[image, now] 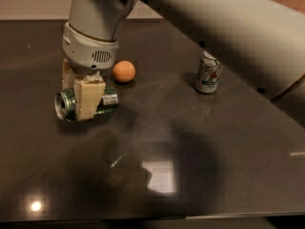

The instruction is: Place green can upright

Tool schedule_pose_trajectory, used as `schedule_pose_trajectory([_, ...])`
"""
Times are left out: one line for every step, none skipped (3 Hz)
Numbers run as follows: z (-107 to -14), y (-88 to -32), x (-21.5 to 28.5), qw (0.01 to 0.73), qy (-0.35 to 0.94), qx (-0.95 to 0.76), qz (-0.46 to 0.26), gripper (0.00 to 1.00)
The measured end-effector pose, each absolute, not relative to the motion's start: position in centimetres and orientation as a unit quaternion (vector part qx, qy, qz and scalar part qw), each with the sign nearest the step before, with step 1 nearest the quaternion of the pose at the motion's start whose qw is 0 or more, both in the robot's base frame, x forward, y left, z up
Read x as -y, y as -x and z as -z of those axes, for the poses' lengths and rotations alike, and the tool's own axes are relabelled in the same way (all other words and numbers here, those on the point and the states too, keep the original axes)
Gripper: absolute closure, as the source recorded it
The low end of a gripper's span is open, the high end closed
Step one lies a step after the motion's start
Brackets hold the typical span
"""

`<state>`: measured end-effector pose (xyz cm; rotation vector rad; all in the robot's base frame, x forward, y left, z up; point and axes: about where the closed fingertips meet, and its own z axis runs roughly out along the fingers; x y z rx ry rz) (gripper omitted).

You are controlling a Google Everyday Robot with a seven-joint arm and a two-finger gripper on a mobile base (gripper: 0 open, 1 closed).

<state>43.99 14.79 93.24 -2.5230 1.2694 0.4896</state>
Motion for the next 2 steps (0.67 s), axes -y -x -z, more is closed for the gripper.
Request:
schedule_pose_trajectory([-94.6, -44.8, -13.2, 0.188, 0.829, -0.471, -0.236, 1.00])
schedule_pose_trajectory([-95.9, -45.2, -11.0, 0.265, 0.771, -0.498, -0.297, 1.00])
